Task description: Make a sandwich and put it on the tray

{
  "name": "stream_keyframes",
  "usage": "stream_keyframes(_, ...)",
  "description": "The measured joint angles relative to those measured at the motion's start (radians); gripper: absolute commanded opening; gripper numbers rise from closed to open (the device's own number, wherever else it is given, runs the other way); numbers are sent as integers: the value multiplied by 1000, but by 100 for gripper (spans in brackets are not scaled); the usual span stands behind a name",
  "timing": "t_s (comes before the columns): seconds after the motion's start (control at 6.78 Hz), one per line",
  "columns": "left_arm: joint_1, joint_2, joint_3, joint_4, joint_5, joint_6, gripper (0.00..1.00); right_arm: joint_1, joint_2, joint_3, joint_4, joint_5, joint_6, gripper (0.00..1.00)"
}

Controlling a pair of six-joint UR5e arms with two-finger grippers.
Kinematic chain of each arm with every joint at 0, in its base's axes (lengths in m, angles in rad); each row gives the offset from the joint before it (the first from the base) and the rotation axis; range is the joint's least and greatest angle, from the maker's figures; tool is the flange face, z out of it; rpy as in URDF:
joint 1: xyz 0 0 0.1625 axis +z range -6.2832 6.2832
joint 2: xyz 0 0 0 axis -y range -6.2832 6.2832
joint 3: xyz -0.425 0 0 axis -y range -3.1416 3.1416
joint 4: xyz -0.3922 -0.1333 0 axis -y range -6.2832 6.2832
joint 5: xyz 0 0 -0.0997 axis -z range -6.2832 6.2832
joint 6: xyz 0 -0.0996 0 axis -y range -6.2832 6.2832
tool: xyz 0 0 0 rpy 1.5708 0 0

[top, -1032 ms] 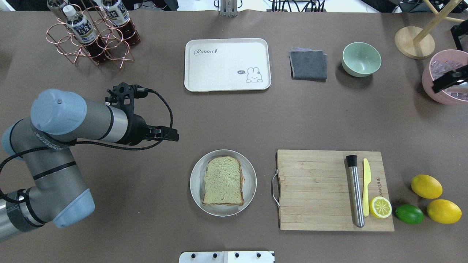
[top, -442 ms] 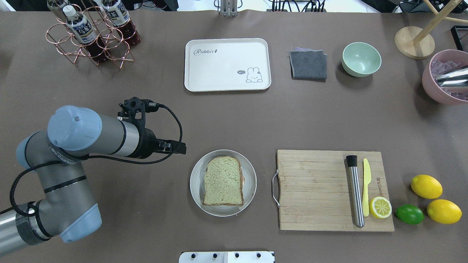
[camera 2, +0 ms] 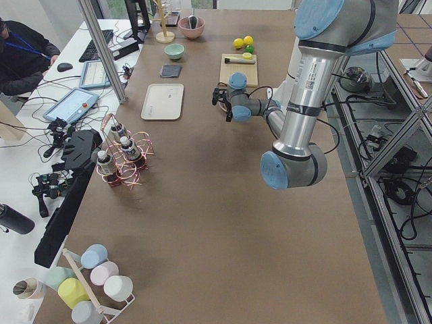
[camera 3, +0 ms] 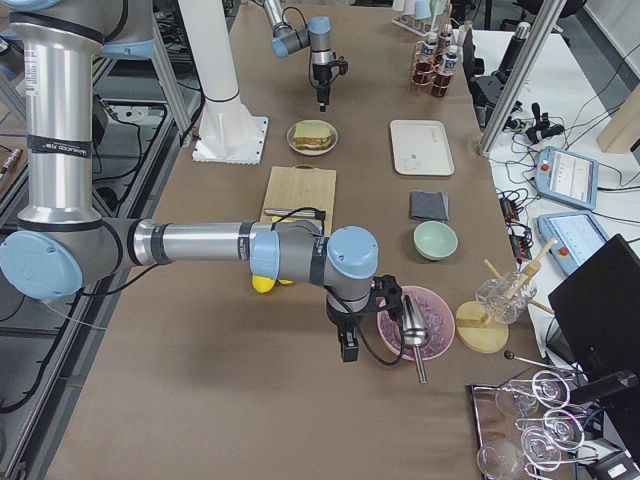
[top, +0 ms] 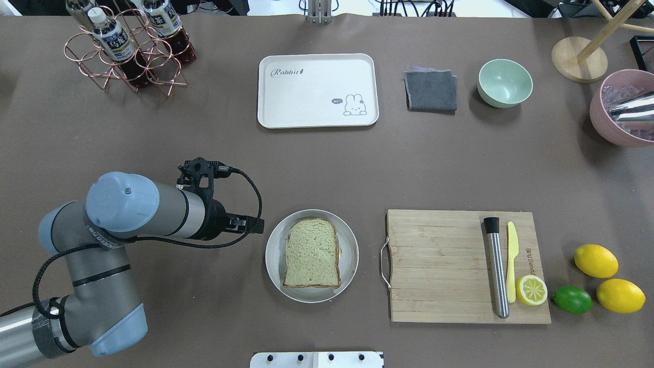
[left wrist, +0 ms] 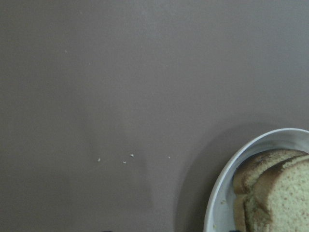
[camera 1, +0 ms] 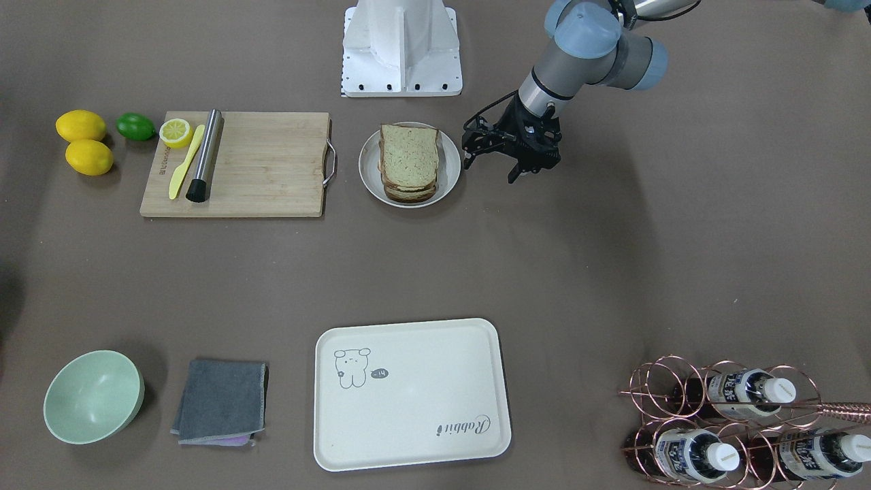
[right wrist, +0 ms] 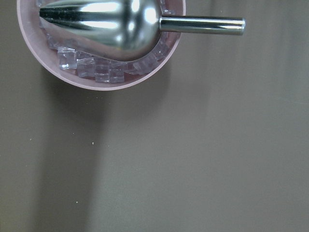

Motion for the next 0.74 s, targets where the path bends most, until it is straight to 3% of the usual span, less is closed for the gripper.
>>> stream_keyframes(0.15, 21, -3, 1, -1, 1, -12, 66, 4, 1, -2, -2, -1, 0, 100)
stream_keyframes(0.59, 71, -15, 16, -6, 37, -19, 41, 8, 2, -10, -4, -4, -1, 100)
stream_keyframes(0.74, 77, -27, 25, -7, 42, -19, 38, 8, 2, -10, -5, -3, -1, 100)
